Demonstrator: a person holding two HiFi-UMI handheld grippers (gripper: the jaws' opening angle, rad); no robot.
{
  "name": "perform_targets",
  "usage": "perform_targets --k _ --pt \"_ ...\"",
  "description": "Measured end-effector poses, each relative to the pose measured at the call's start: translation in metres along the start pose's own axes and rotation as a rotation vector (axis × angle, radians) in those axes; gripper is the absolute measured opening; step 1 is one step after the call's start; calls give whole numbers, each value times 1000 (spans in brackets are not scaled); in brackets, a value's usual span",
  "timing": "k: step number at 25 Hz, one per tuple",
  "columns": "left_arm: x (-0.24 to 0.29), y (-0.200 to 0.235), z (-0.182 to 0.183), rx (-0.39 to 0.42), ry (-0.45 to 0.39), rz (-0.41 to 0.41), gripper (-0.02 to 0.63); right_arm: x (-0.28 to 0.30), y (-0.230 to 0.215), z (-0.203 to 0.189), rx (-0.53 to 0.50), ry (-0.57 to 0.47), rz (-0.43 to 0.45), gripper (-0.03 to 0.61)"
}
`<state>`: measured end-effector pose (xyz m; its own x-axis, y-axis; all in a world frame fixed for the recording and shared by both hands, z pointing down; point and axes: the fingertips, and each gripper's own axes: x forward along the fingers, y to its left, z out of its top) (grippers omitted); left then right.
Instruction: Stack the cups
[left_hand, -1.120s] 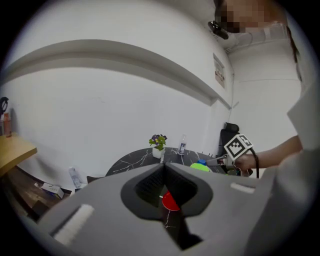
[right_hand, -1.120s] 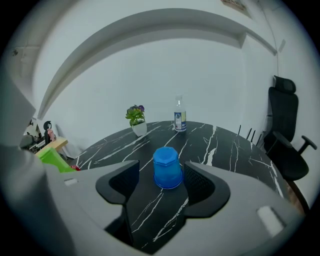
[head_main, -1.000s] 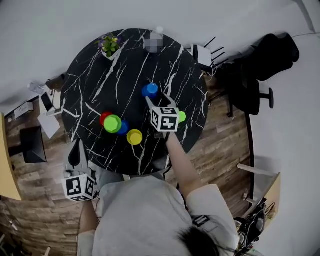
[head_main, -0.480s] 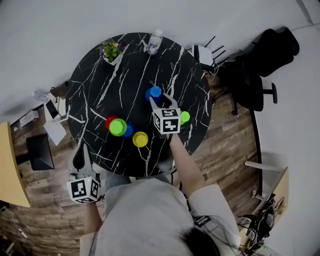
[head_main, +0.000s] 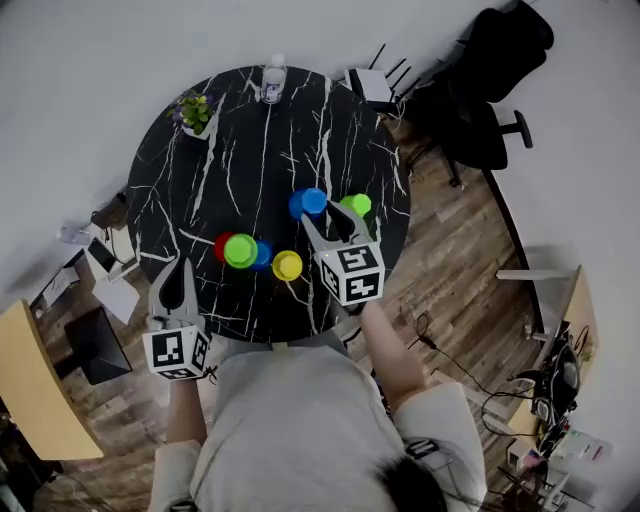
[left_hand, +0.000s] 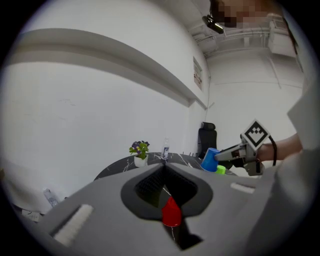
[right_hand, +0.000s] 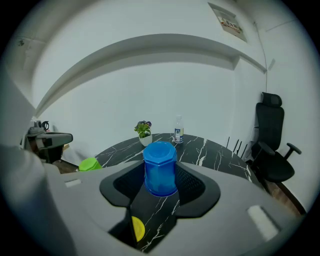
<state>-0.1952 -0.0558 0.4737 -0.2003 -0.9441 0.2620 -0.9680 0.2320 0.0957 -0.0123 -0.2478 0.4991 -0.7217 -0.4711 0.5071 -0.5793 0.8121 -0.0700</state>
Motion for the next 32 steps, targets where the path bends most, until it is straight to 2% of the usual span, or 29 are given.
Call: perform_targets --k 7,15,21,32 --pt "20 -14 8 66 -11 -145 58 -37 36 -16 57 5 -46 190" --pt "23 -16 11 116 -11 -253 58 -45 82 -44 70 39 -77 190" --pt "16 -8 10 132 -10 -290 58 -40 97 -60 77 67 -113 190" --pt "8 1 7 152 -9 -296 58 -34 102 -75 119 67 -129 192"
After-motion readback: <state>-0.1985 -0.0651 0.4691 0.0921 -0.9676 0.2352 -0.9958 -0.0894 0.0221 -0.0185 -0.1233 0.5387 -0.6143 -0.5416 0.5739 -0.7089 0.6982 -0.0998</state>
